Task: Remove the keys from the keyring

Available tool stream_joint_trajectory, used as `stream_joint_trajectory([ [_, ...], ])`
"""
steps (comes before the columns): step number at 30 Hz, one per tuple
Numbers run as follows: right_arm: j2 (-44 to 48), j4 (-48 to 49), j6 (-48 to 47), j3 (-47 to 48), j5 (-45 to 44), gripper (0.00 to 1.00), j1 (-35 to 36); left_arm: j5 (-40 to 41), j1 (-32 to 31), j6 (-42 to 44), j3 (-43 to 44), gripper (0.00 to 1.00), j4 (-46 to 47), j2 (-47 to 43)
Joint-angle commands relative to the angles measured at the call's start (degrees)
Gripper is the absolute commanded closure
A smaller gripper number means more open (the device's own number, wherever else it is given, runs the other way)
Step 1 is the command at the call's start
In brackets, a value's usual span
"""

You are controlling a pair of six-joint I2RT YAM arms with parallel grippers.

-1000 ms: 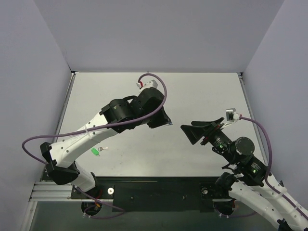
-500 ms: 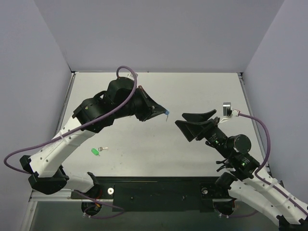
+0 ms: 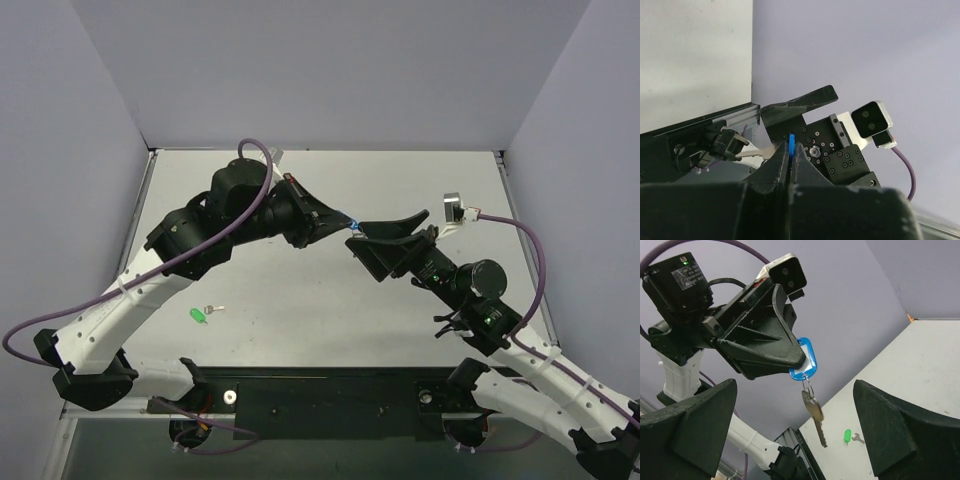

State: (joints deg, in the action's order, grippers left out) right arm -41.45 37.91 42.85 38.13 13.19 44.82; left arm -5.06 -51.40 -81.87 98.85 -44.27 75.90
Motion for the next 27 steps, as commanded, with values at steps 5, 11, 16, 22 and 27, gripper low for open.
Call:
stream_joint_trajectory([
  [5, -3.11, 13.58, 3.37, 3.71, 1.22, 0.17, 0.80, -0.65, 0.77, -4.53, -1.20, 1.00, 7.53, -3.30],
  [11, -5.74, 20.18, 7.42, 3.53, 0.96, 0.29, 0.89, -0.21, 1.04, -6.20, -1.81, 1.00, 10.60, -3.56],
  [16, -6.71, 23.96, 9.70, 3.35, 0.17, 0.35, 0.80, 0.40, 1.12, -7.43, -2.61, 1.00, 12.37, -4.09],
  [22, -6.45, 26.77, 11.73, 2.48, -0.80, 0.41, 0.89, 1.80, 1.47, -8.40, -4.45, 1.00, 14.21, -5.58],
  [27, -6.27, 28.09, 12.70, 1.07, -1.94, 0.44, 0.97, 2.69, 1.56, -8.66, -5.51, 1.00, 15.00, -6.64],
])
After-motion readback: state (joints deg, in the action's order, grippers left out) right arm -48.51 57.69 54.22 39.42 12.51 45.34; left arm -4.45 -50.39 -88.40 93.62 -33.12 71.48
